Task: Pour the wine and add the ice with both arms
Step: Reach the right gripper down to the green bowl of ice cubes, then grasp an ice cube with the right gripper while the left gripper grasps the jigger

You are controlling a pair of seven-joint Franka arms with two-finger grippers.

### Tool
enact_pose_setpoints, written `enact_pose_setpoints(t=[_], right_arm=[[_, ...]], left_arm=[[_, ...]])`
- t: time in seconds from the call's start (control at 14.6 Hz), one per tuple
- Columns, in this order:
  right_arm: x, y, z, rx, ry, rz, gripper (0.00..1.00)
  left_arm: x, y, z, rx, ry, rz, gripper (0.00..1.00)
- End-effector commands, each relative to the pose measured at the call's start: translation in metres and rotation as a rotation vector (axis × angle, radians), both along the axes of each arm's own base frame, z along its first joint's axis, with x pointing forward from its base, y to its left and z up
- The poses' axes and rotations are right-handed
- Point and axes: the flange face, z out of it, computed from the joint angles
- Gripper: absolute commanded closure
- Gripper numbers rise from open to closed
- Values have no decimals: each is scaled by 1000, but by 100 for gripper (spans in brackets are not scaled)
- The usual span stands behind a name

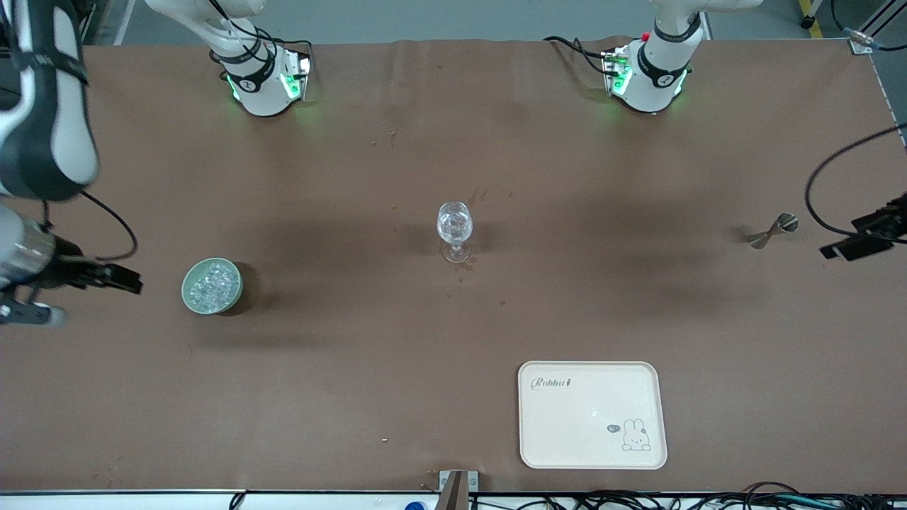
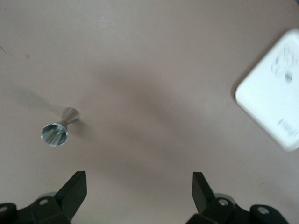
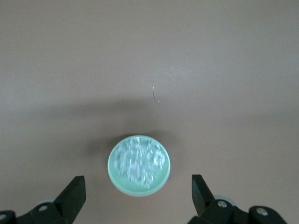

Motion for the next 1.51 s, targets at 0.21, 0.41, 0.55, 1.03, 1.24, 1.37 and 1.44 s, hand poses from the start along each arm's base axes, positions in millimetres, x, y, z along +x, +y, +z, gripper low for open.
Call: enact_pose_setpoints(t=[0.21, 0.41, 0.55, 1.03, 1.24, 1.37, 1.44], right_arm=[[-45, 5, -121, 15, -7, 11, 0], [-70, 17, -163, 16, -13, 31, 0], [-75, 16, -170, 16, -4, 31, 2], [-81, 12, -184, 21, 32, 71, 36], [-83, 14, -187, 33, 43, 61, 36], [-84, 16, -192, 45, 51, 52, 36], [-85, 19, -193, 47, 53, 57, 36]], left_arm=[[6, 98, -101, -101, 75, 310, 0], [-16, 131, -158, -169, 126, 435, 0], [-26, 146, -189, -177, 163, 475, 0], [-64, 167, -286, -306, 303, 505, 0], [-83, 161, -304, -402, 366, 506, 0], [-90, 156, -310, -459, 375, 522, 0], [-98, 156, -313, -485, 392, 534, 0]])
